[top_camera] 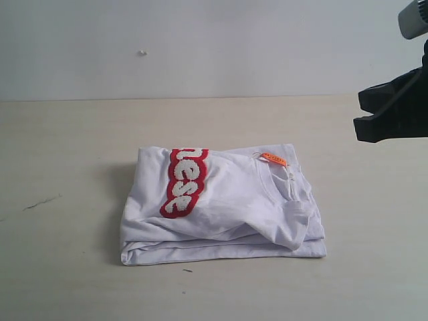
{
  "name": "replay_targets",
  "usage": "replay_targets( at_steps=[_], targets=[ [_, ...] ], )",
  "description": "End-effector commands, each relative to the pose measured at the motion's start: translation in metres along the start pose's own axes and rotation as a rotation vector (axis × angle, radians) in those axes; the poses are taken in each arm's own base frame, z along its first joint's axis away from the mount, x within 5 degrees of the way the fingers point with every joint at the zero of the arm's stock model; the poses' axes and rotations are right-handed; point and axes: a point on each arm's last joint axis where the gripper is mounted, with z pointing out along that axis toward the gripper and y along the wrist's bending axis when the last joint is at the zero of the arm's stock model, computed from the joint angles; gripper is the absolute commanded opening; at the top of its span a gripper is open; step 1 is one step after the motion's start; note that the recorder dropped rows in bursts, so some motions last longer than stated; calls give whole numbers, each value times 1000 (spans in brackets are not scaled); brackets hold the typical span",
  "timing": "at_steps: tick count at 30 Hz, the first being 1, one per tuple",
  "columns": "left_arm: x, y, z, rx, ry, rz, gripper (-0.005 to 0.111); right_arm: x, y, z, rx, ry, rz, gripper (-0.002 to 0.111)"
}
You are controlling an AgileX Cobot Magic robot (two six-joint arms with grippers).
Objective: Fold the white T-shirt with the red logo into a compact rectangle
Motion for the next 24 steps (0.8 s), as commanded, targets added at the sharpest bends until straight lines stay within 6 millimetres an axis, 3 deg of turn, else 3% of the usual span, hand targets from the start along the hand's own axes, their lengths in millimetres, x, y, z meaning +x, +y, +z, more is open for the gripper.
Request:
replay_targets(
  at_steps=[1, 12, 24],
  targets=[
    [11, 3, -8, -49, -30, -20, 0, 0, 0, -1, 4, -9, 5, 0],
    [54, 6, -25, -144, -1, -49, 0, 0, 0, -1, 4, -9, 5, 0],
    [61, 4, -33, -145, -56, -124, 0, 0, 0, -1, 4, -9, 5, 0]
  ],
)
